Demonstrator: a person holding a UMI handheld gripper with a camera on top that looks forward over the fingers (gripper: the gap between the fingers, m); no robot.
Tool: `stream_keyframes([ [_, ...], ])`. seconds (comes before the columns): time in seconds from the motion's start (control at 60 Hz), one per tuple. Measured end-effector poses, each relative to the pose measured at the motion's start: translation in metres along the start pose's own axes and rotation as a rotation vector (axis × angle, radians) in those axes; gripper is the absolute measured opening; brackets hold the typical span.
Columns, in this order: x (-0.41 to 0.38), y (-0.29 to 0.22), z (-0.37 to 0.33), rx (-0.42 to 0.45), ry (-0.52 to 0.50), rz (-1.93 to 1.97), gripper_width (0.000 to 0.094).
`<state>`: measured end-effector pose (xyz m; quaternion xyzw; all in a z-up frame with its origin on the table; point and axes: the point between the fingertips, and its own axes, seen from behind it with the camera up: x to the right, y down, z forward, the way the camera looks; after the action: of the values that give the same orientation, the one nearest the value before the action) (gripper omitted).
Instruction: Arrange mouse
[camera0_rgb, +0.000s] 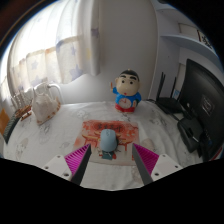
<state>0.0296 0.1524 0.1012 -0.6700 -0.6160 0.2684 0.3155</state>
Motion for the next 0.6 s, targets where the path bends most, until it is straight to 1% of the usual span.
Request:
stream_keyframes([
  [0.133,-0.005,0.024,-0.086,-0.039,0.013,-0.015,0.0854],
  [0.267,-0.013,0.048,-0.140,-0.054,0.029,-0.030,0.0845],
  [0.4,-0.021,0.056,-0.161,-0.039,0.043,-0.027,0.0848],
  [0.467,-0.028,0.058,-0.163,-0.046,0.028,0.002,0.0849],
  [0.6,-0.030,0.057,-0.163,-0.050,0.034,-0.005,0.0850],
])
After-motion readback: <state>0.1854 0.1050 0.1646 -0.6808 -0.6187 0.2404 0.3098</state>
